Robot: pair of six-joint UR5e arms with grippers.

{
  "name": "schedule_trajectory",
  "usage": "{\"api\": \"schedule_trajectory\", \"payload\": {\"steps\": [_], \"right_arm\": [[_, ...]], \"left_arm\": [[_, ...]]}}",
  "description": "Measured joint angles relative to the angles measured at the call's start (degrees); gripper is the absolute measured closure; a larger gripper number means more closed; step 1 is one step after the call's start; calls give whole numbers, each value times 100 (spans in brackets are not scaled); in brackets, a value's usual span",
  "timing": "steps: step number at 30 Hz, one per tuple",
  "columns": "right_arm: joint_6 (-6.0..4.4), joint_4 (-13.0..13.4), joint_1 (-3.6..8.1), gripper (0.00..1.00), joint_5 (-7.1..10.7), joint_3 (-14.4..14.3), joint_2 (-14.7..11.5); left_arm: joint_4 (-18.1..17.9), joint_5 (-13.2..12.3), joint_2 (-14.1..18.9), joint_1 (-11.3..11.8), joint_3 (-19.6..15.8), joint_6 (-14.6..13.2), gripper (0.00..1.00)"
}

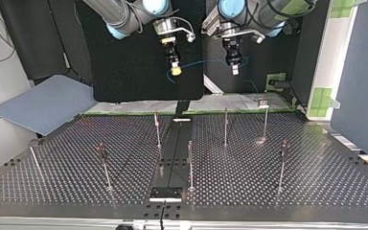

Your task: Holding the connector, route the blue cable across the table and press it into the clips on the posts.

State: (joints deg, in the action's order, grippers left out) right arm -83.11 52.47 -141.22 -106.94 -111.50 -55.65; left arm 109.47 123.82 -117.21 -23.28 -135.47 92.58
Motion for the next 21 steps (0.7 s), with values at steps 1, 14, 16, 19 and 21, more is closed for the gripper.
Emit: {"api": "schedule_trajectory", "payload": {"steps": [1, 14, 16, 19, 21], "right_arm": [[-24, -56, -23, 100, 41, 59, -52], [-253, -649, -34, 100, 607, 649, -577], [-267, -752, -36, 100, 712, 754, -601], [-293, -912, -25, 100, 871, 913, -610], [-321, -1005, -16, 100, 964, 1006, -610]], "left_arm": [[50, 37, 49, 26, 19, -1, 99], [643, 617, 646, 276, 274, 162, 99], [754, 725, 754, 316, 309, 136, 99], [901, 874, 902, 375, 374, 70, 99], [985, 958, 987, 413, 418, 46, 99]]}}
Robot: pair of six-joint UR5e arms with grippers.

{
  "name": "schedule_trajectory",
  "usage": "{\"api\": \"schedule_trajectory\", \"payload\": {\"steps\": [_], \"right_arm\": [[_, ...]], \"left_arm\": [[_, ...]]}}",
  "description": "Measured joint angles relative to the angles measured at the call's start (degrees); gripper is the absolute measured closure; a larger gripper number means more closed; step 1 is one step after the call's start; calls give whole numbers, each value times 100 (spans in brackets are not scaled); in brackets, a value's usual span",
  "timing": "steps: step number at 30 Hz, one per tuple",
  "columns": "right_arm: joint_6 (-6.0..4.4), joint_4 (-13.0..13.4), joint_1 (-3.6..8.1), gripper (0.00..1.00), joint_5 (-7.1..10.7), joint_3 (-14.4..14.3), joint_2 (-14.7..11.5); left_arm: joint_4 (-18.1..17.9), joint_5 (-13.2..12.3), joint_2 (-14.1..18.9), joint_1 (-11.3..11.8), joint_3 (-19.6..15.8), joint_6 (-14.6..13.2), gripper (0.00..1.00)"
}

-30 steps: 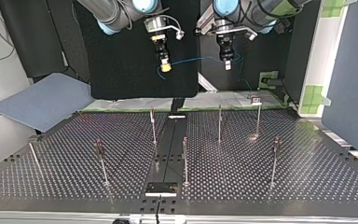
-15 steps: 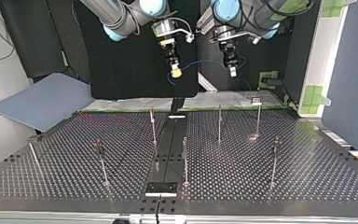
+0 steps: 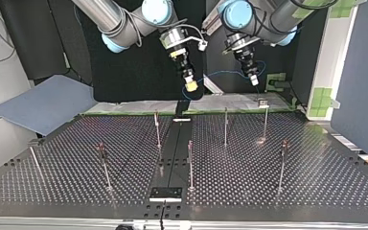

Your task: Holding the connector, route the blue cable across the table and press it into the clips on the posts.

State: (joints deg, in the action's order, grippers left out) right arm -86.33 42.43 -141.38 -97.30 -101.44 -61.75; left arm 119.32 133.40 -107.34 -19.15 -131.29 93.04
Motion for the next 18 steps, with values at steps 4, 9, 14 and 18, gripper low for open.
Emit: {"api": "schedule_trajectory", "payload": {"steps": [4, 9, 14, 18], "right_arm": [[-61, -211, 25, 100, 157, 210, 0], [-73, -433, 33, 100, 210, 432, 11], [-65, -649, 25, 100, 262, 650, 18], [-74, -823, 5, 100, 300, 823, 25]], "left_arm": [[213, 215, 214, 79, 94, -34, 99], [454, 454, 454, 139, 165, -35, 99], [681, 590, 680, 164, 179, -31, 99], [860, 491, 858, 179, 206, -1, 99]]}}
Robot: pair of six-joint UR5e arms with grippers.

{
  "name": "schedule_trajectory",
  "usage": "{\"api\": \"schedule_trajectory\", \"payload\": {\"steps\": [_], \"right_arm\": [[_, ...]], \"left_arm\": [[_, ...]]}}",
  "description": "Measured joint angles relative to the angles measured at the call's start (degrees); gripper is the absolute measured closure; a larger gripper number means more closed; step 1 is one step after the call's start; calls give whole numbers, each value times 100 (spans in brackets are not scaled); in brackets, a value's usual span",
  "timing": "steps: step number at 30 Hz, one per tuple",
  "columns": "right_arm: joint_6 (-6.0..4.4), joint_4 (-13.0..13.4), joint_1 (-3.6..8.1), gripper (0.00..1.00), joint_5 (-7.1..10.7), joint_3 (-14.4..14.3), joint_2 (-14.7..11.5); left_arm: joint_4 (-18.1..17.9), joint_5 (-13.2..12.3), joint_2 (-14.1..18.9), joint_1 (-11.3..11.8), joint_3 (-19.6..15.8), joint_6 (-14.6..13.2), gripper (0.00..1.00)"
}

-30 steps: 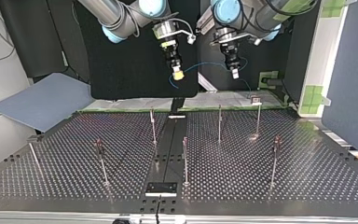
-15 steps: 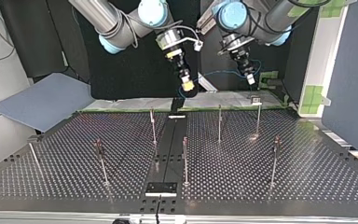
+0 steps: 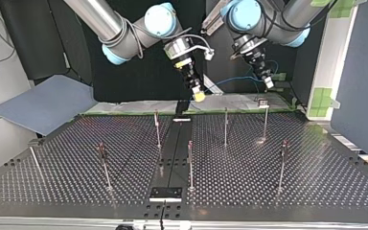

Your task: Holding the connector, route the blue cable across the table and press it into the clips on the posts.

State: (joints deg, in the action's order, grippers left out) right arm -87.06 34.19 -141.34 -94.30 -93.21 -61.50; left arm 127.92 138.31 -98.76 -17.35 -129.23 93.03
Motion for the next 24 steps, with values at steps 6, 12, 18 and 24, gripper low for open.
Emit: {"api": "schedule_trajectory", "payload": {"steps": [6, 12, 18, 24], "right_arm": [[-5, -299, -29, 100, 122, 298, 87], [-37, -620, -69, 100, 162, 619, 175], [-132, -920, -70, 100, 154, 920, 193], [-257, -1194, -55, 100, 148, 1193, 201]], "left_arm": [[284, -275, 287, 8, 76, 14, 99], [611, -599, 614, 35, 216, 144, 99], [948, -737, 950, 82, 368, 246, 99], [1258, -748, 1262, 151, 391, 255, 99]]}}
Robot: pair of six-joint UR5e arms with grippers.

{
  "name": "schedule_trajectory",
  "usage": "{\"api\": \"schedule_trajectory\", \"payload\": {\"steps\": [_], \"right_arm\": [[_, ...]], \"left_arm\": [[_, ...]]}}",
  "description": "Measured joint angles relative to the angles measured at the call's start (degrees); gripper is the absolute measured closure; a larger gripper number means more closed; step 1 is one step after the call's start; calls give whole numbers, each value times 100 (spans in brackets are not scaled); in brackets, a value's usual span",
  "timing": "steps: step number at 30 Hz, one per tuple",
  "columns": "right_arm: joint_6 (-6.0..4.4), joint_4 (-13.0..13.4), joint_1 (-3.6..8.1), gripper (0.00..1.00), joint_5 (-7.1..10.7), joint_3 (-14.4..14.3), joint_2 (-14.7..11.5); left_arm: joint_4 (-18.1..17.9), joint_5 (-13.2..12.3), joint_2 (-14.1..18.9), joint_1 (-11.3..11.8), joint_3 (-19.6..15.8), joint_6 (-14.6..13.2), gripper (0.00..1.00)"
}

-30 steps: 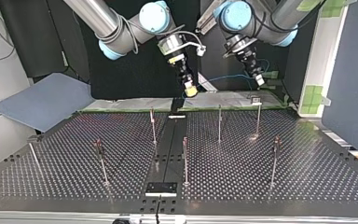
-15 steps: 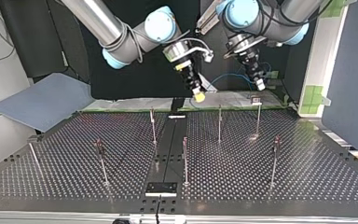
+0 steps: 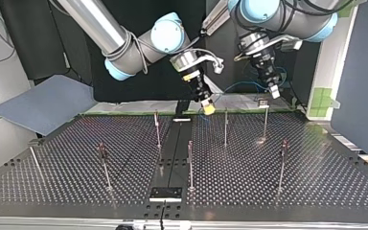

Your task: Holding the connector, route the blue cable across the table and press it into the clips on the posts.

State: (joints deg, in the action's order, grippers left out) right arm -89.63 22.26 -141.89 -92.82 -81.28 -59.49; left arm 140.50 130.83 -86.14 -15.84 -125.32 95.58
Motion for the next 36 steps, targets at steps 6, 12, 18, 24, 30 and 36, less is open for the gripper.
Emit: {"api": "schedule_trajectory", "payload": {"steps": [6, 12, 18, 24, 30, 36], "right_arm": [[-27, -285, -7, 100, 0, 287, 2], [-31, -573, -22, 100, -37, 573, 16], [-50, -852, -23, 100, -120, 853, 30], [-63, -1160, -24, 100, -209, 1161, 93], [-72, -1490, -73, 100, -220, 1490, 329], [-73, -1808, -132, 100, -212, 1808, 403]], "left_arm": [[74, -53, 240, 134, 80, -79, 99], [98, -130, 82, 244, 256, -90, 99], [120, -299, 17, 414, 443, -109, 99], [190, -571, 22, 684, 584, -133, 99], [277, -877, -2, 990, 740, -110, 99], [454, -1190, -9, 1277, 981, -53, 99]]}}
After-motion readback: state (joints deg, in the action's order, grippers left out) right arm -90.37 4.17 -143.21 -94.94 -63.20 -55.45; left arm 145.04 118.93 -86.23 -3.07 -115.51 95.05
